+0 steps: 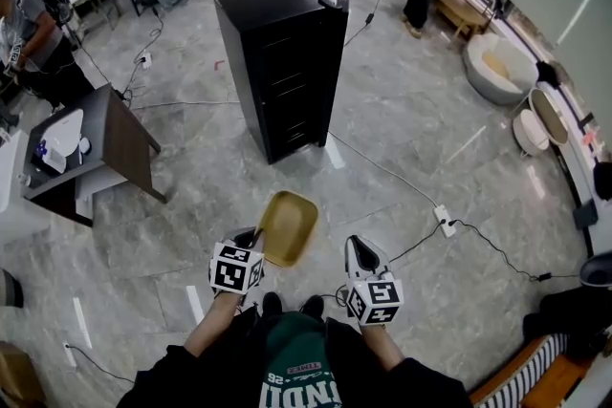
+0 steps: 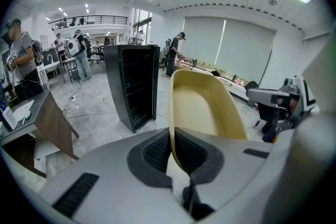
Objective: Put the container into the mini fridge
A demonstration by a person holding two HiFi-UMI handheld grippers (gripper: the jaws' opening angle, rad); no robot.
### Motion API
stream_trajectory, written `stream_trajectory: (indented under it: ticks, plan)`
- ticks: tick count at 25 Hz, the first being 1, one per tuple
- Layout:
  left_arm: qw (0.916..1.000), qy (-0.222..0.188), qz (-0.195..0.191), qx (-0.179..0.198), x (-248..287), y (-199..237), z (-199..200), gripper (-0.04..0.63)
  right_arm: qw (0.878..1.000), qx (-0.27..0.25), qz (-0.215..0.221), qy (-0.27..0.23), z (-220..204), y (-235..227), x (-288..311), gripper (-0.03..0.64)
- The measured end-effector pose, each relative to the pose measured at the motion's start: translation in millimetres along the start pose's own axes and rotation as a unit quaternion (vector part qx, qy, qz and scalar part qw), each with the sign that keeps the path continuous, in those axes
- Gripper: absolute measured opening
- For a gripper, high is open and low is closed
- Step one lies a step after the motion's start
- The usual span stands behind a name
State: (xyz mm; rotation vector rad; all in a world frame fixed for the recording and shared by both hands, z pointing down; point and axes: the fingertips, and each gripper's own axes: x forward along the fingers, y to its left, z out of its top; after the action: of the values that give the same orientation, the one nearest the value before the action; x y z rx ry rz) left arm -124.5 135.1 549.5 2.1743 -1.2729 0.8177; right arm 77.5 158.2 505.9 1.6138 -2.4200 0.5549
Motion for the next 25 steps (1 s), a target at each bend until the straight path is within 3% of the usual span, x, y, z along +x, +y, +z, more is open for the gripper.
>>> stream_trajectory:
  ticks: [12, 25]
  plan:
    - [1.0000, 0.004, 0.001, -0.007, 14, -32, 0, 0.015, 1.000, 0.000, 0.009, 0.006, -7, -30, -12, 0.037]
    - [0.9999, -0.003, -0.008, -0.008, 66, -8, 45, 0.015, 1.000, -0.005, 0.008, 0.008, 15, -58, 46, 0.037]
